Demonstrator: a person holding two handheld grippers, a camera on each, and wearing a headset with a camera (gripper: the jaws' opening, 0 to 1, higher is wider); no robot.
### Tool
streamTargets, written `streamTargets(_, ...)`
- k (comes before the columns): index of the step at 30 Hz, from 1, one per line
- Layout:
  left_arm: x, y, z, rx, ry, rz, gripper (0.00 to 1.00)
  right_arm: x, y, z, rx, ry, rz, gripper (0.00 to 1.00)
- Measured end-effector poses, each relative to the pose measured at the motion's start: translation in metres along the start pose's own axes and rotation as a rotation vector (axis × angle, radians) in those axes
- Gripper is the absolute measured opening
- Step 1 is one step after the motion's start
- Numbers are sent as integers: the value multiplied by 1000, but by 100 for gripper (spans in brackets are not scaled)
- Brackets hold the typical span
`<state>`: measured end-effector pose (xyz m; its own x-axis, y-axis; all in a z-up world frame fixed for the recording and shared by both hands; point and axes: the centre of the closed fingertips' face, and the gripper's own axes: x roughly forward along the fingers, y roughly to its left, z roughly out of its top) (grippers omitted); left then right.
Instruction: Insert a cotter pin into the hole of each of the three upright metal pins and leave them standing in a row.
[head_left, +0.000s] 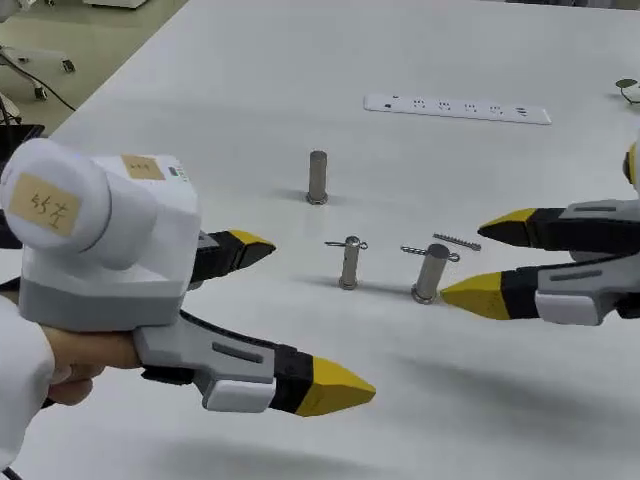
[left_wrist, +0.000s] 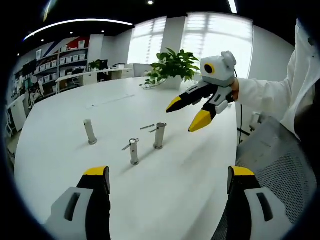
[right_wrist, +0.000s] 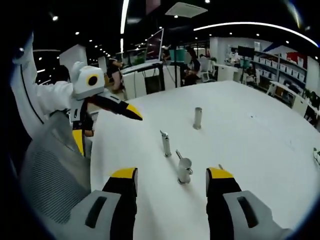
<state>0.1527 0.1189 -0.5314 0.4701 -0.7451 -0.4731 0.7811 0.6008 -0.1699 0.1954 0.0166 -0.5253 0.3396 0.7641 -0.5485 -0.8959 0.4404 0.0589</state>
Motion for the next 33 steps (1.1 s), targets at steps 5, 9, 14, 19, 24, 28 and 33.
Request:
streamTargets(5, -1, -2, 1, -18, -13, -3, 95, -5, 15, -6, 49, -46, 19, 69)
streamTargets(9, -1, -4, -1, -26, -10, -13, 94, -10, 16, -6, 112, -76, -22, 81)
streamTargets(14, 1, -5, -7, -32, 2, -21, 95, -14, 14, -14, 111, -55, -71, 93)
streamTargets(19, 3, -2, -6, -47, -11, -17, 95, -16, 12, -20, 140, -39, -93, 98)
streamTargets(24, 6, 4, 6, -54, -39, -25, 95, -19, 17, -19, 130, -31, -82, 98)
streamTargets(28, 8, 16, 29, -28, -86, -33, 94, -22, 14, -22, 115, -13, -88, 98)
streamTargets(33, 16, 42, 58, 39, -122, 5, 91, -28, 16, -20, 107, -26, -82, 98)
